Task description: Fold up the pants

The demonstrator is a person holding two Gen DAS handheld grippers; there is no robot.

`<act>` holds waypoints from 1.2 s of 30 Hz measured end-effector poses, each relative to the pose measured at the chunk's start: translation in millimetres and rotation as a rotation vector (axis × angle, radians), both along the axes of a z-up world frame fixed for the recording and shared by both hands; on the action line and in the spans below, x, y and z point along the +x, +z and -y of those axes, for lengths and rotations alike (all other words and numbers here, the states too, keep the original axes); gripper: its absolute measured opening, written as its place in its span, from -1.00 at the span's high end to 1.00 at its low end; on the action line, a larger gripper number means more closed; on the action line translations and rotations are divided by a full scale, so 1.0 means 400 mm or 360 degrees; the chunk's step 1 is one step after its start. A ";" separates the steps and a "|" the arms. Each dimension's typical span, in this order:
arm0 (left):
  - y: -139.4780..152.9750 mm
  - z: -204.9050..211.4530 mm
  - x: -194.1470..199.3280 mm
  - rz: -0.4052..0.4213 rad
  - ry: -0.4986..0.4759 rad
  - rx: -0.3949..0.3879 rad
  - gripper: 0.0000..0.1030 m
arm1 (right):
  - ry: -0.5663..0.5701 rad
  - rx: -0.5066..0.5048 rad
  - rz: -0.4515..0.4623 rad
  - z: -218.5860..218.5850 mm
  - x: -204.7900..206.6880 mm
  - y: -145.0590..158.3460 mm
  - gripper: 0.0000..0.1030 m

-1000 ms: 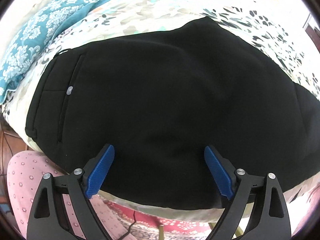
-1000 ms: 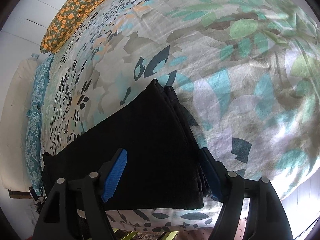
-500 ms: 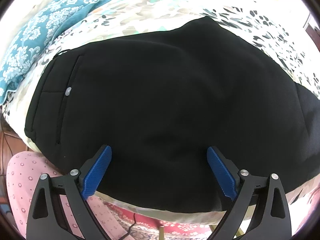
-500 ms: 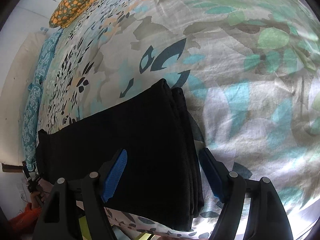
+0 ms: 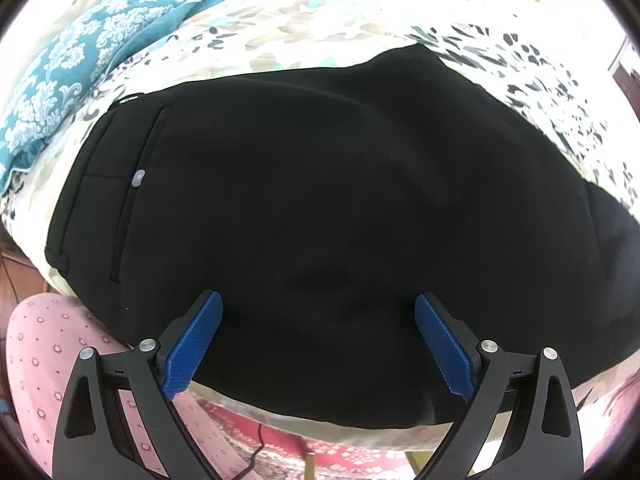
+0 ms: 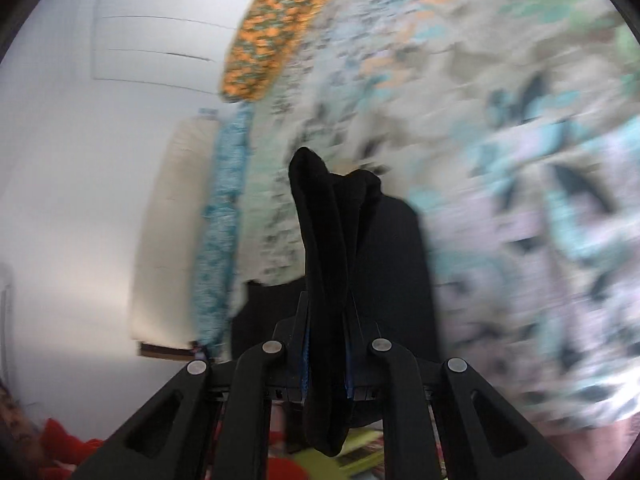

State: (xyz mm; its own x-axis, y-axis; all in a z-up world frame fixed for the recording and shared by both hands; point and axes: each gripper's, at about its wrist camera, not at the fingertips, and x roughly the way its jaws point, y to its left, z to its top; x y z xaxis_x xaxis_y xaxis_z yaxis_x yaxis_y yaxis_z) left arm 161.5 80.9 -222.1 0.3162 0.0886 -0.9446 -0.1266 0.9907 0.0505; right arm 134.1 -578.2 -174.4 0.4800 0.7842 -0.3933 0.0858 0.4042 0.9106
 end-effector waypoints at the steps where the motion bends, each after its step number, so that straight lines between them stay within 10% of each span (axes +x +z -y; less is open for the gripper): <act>1: 0.001 -0.002 0.001 0.0007 0.0007 -0.0020 -0.89 | 0.0020 0.0062 0.0034 -0.050 0.011 0.008 0.74; 6: 0.013 -0.023 -0.006 0.0041 0.0020 -0.0115 -0.88 | 0.0208 0.0272 0.0099 -0.407 0.104 0.009 0.74; 12: 0.040 -0.072 -0.031 0.0104 0.0077 -0.0252 -0.88 | 0.0491 0.0093 0.0050 -0.851 0.174 -0.050 0.73; 16: 0.057 -0.100 -0.051 0.0148 0.0091 -0.0345 -0.87 | 0.0637 -0.0175 -0.0023 -1.017 0.190 -0.069 -0.06; 23: 0.122 -0.042 -0.091 0.0300 -0.0193 -0.0638 -0.81 | 0.0485 -0.0588 0.0276 -0.860 0.117 0.059 -0.55; 26: 0.138 0.042 -0.095 0.0316 -0.0434 -0.0726 -0.46 | 0.0391 -0.0809 0.0328 -0.751 0.037 0.085 -0.58; 30: 0.110 0.148 -0.062 0.0209 -0.0637 -0.0668 0.09 | 0.0264 -0.0908 0.0312 -0.673 -0.045 0.079 -0.58; 36: 0.062 0.209 -0.009 0.0106 -0.0675 -0.0575 0.19 | 0.0223 -0.0886 0.0346 -0.627 -0.094 0.077 -0.58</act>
State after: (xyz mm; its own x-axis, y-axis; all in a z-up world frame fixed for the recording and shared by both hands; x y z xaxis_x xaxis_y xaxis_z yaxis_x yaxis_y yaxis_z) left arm 157.9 -2.8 -197.3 0.3138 -0.3848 -0.8680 0.2954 0.9084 -0.2960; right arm 96.5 -327.6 -143.8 0.5024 0.5507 -0.6666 -0.1663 0.8181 0.5505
